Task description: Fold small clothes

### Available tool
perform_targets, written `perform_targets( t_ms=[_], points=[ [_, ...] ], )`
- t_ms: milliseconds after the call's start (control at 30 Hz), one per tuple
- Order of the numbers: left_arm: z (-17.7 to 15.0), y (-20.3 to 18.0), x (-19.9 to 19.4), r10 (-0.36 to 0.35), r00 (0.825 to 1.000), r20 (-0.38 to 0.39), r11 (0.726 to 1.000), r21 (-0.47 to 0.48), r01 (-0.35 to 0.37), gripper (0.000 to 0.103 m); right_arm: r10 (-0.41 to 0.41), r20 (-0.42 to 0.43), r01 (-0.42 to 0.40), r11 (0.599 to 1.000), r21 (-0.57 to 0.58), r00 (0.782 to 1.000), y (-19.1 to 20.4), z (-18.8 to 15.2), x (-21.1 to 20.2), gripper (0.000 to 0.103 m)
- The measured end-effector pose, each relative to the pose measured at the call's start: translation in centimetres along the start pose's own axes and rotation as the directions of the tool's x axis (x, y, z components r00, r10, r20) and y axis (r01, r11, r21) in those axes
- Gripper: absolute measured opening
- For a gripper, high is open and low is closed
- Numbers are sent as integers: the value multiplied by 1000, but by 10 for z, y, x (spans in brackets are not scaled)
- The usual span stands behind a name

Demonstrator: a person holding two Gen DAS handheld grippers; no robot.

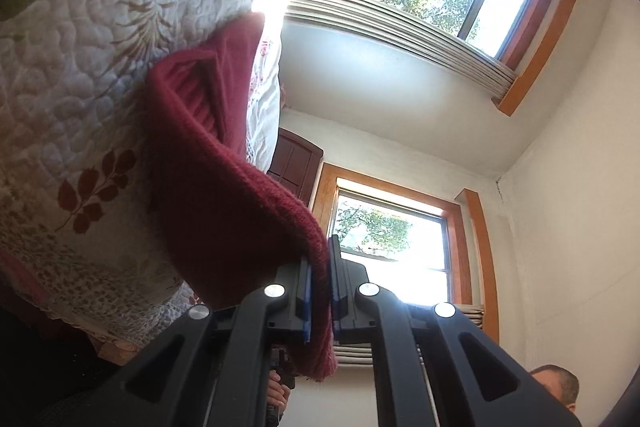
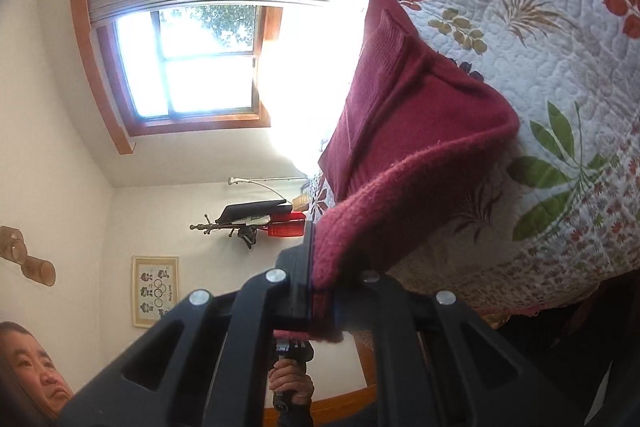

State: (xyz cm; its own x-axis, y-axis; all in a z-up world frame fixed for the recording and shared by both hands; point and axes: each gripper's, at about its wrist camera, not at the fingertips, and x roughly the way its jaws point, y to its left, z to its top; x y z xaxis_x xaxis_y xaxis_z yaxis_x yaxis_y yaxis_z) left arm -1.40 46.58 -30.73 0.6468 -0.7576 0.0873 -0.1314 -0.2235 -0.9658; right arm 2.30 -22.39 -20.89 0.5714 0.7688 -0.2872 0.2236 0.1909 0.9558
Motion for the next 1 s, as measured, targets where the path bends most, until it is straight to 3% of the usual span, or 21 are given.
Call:
perform_targets(
  t_ms=[167,333,600,633,700,767,833,933,1000],
  points=[
    [51,-2,35,15,1000,-18,1000,-23,-15,6,-88,21,88,996,-9,996,15,36,33,6],
    [93,2,63,79,996,-31,997,-23,-80,6,-158,22,158,987,0,987,15,74,64,6],
    [140,29,91,185,982,28,982,-52,-184,7,-260,-75,262,965,18,963,-8,140,132,6],
    [143,31,95,197,980,35,979,-55,-195,7,-270,-91,273,962,16,958,-9,147,139,10],
    [149,38,99,213,975,61,974,-89,-207,16,-295,-110,300,954,30,949,-16,162,153,18],
    [155,40,100,223,970,97,970,-125,-211,54,-308,-114,313,949,29,944,-16,174,160,41],
    [159,34,99,232,965,119,969,-116,-219,59,-302,-109,305,952,8,947,-9,181,160,41],
    [159,12,96,265,957,121,964,-29,-263,61,-292,-92,290,956,-36,952,5,188,147,41],
    [157,-4,94,329,937,118,940,50,-337,67,-323,-71,317,945,-87,944,12,190,136,43]
  ],
)
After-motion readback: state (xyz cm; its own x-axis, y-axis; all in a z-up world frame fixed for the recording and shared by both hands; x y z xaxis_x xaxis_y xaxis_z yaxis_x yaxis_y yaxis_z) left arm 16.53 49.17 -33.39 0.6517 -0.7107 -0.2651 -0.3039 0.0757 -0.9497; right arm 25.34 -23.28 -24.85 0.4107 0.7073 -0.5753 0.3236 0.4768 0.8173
